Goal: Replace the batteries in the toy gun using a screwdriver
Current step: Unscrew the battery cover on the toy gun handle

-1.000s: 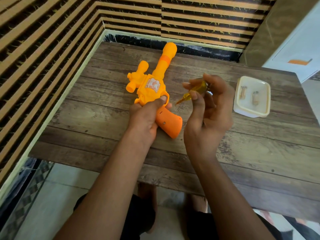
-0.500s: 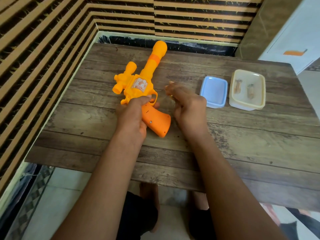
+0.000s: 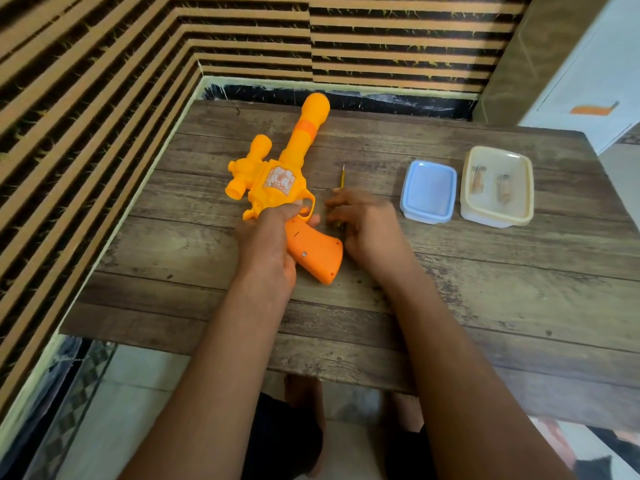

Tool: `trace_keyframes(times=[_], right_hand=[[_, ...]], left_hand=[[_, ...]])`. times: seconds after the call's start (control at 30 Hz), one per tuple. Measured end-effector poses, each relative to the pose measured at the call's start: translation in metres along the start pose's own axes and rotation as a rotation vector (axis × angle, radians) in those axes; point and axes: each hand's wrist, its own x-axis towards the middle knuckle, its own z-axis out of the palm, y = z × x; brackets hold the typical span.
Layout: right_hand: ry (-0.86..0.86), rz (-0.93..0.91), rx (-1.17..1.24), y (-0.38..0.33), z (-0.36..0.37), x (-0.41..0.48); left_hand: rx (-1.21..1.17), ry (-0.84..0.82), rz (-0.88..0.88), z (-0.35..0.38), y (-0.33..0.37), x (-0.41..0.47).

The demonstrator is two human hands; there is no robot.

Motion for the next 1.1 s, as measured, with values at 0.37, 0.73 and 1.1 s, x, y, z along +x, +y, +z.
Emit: trace_keyframes(times=[0.37,0.73,1.1], right_hand=[[0.316,0.158,0.123,-0.025,-0.014,-0.006],[0.075,0.26,0.218,-0.042,-0.027,-0.027],[-0.017,0.405,0.346,-0.047,-0.043,-0.028]], left_hand=[[-0.049,-0.057,-0.014,0.0,0.01,-0.004],[-0.114,-0.192,-0.014,-0.001,0.021,-0.014],[-0.173,-0.304,0.025,0.003,0.021,-0.023]])
